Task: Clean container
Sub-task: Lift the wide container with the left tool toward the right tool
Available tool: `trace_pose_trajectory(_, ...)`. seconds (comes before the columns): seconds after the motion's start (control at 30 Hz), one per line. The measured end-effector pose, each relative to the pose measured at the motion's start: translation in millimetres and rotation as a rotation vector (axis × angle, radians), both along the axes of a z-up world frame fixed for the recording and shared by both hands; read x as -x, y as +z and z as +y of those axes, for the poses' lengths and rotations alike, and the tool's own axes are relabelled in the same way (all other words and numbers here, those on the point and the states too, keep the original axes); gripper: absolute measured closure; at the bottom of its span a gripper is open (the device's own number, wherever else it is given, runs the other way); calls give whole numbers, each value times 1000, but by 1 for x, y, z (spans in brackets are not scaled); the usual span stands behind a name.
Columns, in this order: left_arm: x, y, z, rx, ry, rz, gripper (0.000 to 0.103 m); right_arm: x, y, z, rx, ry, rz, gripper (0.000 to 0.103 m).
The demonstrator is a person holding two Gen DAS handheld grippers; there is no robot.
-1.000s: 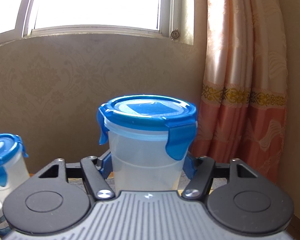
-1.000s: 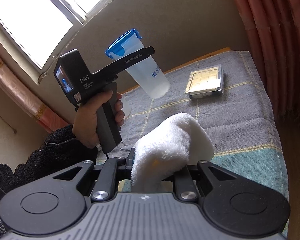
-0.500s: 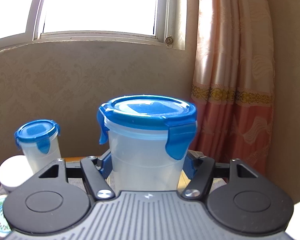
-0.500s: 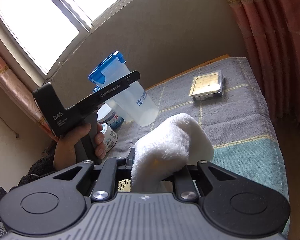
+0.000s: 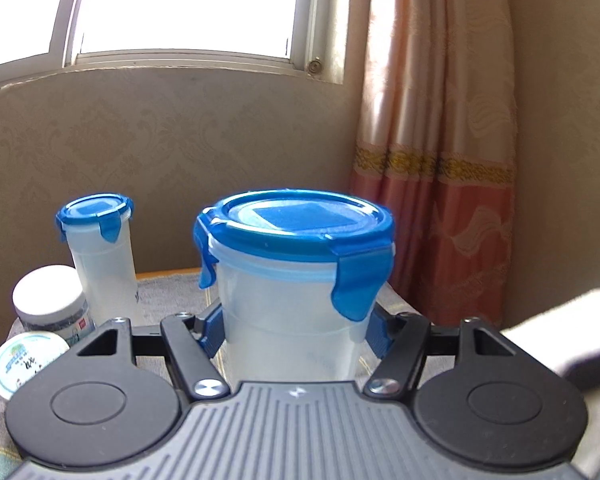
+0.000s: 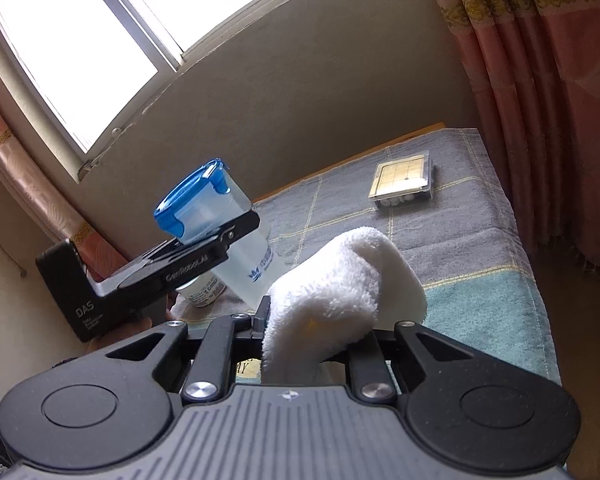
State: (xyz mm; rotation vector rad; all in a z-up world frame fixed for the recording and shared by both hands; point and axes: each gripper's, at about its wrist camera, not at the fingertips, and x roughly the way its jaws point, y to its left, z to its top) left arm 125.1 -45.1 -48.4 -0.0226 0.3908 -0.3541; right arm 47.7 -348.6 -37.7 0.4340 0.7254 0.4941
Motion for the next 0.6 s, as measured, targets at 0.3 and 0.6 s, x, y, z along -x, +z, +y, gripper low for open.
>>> trace_pose_trajectory(0.3,23,-23,11,3,-75,41,36,4,5,0,25,-25,-2,82)
trace_pose_trajectory(0.6,30,-32,15,3,-95,38,36,1,5,5,27,-22,5,82)
